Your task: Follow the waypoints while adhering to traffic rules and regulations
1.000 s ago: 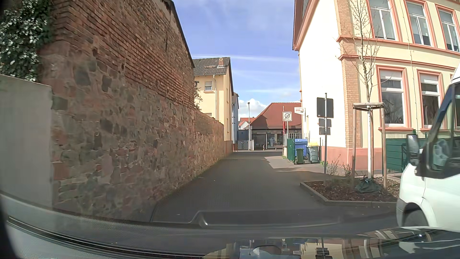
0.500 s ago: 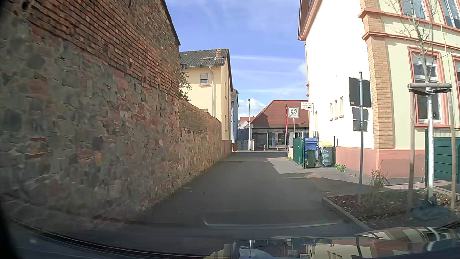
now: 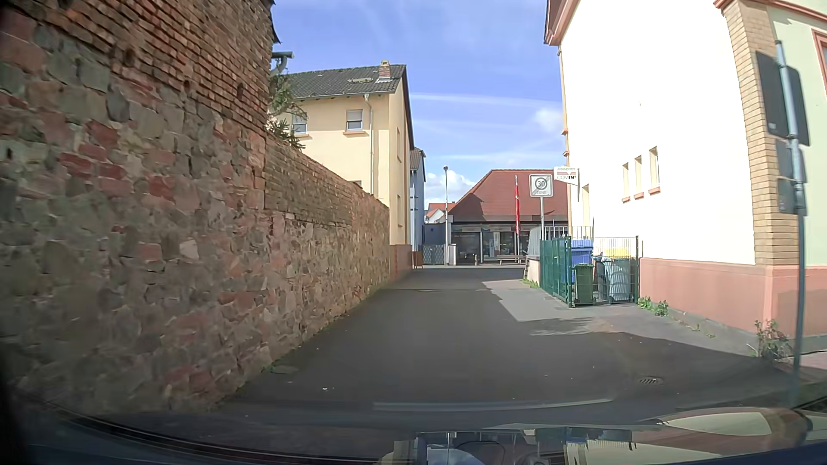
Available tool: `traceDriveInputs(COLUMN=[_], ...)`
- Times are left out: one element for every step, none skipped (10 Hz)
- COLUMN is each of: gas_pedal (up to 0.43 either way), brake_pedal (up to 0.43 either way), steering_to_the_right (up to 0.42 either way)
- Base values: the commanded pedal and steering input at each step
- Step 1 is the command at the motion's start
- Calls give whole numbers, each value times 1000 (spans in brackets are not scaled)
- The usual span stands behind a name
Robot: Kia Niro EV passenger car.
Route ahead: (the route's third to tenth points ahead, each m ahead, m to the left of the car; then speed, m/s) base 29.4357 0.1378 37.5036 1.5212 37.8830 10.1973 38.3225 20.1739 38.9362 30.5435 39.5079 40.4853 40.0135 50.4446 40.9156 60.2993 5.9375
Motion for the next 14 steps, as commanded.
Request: traceDriveInputs(gas_pedal=[59,59,59,47,47,47,47,47,47,47,47,47,47,47], brake_pedal=[0,0,0,0,0,0,0,0,0,0,0,0,0,0], steering_to_the_right=[15,18,18,18,18,18,20,20,20,22,24,25,25,25])
